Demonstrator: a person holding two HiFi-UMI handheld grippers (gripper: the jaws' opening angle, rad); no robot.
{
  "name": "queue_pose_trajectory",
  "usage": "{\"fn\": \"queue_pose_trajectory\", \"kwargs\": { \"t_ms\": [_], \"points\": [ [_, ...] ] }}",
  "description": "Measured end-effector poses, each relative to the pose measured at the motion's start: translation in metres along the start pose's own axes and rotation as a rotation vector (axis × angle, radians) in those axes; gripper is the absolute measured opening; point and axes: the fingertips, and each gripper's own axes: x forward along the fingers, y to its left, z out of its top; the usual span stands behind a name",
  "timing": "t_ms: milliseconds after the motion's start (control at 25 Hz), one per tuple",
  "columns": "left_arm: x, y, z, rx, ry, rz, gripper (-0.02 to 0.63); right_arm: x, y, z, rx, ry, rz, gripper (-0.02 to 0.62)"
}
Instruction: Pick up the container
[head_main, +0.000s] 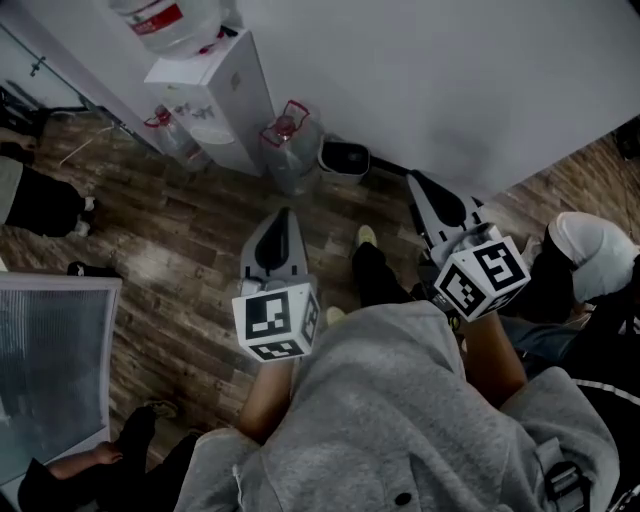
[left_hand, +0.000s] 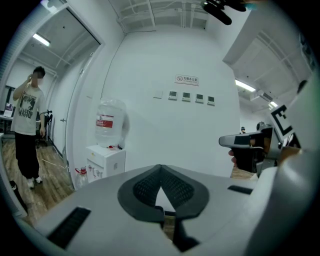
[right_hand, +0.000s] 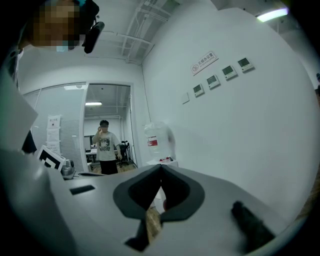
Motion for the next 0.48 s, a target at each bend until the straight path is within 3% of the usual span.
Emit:
{"fn": "queue_pose_trajectory", "kwargs": {
  "t_ms": [280, 480],
  "points": [
    [0.052, 0.005, -0.001, 0.025, 0.015, 0.005, 0.011, 0.045, -0.039, -0.001, -0.003, -0.006, 0.013, 0.025],
    [0.117, 0.007, 0.003, 0.038, 0.045, 0.015, 0.011, 0.093, -0.091, -0.001, -0.008, 0.011, 0.020, 0.025]
  ]
}}
